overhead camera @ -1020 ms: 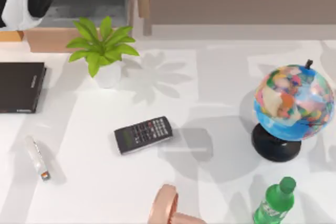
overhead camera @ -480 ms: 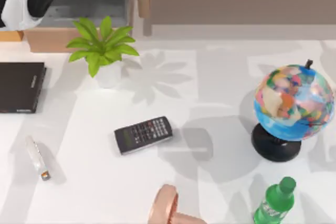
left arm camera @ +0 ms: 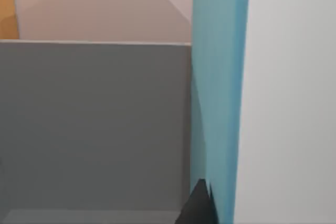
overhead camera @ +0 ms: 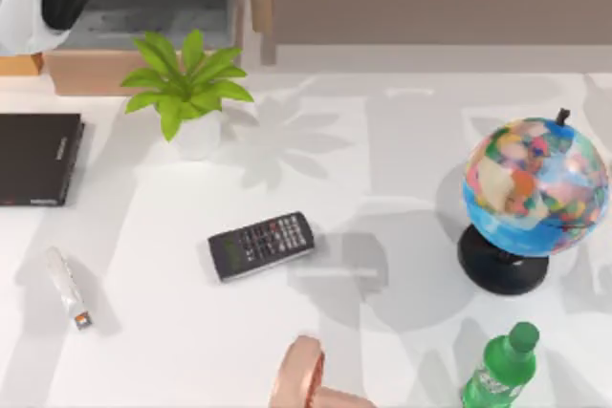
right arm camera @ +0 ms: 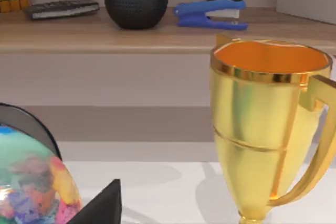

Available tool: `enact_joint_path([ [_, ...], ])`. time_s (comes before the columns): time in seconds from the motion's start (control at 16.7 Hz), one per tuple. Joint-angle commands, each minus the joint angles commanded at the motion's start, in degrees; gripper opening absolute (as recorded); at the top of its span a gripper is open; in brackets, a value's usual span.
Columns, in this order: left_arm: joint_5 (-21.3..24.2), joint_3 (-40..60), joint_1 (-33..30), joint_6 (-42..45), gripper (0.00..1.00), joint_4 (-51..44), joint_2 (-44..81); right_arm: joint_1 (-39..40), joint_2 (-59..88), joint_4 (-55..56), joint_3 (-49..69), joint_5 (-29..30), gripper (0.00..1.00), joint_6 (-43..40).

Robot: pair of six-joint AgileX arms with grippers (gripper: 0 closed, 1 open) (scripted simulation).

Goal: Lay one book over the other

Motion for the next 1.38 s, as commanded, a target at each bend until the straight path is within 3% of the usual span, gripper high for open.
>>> enact_joint_path([
  [0.18, 1.27, -1.32, 0.17, 1.72, 0.00, 0.82, -1.51, 0.00, 0.00, 0.00, 0.00, 0.00, 1.00, 0.00],
  [0.42, 7.89, -7.66, 1.99, 12.25, 0.00, 5.11, -9.64, 0.00, 0.00, 0.00, 0.00, 0.00, 1.00, 0.00],
  [0.96, 24.98, -31.46, 14.65, 58.98, 0.00, 12.07, -32.11, 0.00, 0.00, 0.00, 0.00, 0.00, 1.00, 0.00],
  [1.38, 29.39, -47.44, 27.81, 90.48, 0.00, 4.68, -27.31, 0.00, 0.00, 0.00, 0.00, 0.00, 1.00, 0.00],
])
